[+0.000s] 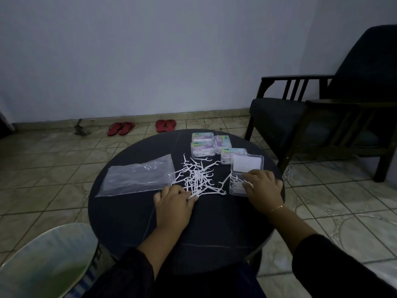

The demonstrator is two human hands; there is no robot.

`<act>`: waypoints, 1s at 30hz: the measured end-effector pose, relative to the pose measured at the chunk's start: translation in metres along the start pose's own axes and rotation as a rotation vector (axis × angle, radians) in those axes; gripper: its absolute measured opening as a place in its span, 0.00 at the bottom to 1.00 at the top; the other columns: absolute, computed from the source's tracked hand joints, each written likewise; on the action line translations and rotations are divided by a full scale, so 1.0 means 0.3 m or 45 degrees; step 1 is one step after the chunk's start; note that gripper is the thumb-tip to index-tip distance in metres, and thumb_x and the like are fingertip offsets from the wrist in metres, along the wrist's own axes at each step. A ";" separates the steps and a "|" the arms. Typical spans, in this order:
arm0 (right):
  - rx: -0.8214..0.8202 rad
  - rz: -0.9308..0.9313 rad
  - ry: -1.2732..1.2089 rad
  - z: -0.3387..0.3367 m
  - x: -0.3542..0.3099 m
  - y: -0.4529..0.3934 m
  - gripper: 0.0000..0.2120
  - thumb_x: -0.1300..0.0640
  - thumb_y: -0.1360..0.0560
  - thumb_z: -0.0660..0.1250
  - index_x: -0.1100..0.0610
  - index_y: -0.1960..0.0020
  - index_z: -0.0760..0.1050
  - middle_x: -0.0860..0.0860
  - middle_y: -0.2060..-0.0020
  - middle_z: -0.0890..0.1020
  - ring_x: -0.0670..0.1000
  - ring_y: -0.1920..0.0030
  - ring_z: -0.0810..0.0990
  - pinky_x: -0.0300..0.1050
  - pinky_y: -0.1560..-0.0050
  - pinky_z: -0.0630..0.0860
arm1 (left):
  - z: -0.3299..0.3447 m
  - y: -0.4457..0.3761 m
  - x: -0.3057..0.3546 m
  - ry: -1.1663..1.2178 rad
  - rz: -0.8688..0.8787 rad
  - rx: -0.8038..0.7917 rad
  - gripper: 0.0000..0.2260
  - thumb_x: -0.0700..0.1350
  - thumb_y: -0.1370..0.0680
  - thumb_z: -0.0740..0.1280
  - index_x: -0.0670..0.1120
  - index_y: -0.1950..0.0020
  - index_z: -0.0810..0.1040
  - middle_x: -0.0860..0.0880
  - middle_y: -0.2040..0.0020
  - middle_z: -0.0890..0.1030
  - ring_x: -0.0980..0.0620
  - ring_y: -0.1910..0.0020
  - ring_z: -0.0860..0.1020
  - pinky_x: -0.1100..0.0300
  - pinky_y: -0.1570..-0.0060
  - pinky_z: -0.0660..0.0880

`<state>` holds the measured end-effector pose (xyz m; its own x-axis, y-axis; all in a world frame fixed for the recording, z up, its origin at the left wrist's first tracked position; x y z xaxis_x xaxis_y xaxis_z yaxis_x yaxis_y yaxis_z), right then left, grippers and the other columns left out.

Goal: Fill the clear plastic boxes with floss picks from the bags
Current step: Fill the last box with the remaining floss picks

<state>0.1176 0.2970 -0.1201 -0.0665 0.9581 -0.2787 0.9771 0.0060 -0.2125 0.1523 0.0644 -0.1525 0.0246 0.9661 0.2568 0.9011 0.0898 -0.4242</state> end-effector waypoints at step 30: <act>0.129 0.043 0.003 0.060 0.003 0.086 0.24 0.37 0.24 0.58 0.43 0.30 0.65 0.48 0.28 0.61 0.51 0.29 0.53 0.52 0.36 0.53 | -0.088 -0.176 0.061 -0.350 0.394 -0.135 0.07 0.50 0.27 0.67 0.52 0.62 0.83 0.55 0.62 0.79 0.53 0.55 0.72 0.57 0.55 0.54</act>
<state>0.1391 0.2929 -0.1427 -0.0333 0.9578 -0.2854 0.9533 -0.0554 -0.2969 0.1164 0.0711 -0.1024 0.1973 0.9735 -0.1153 0.9094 -0.2257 -0.3495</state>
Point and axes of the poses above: each hand's wrist, its own y-axis away from the middle knuckle, its own z-axis out of the palm, x = y × z, the point moved 1 cm from there along -y, towards the middle knuckle
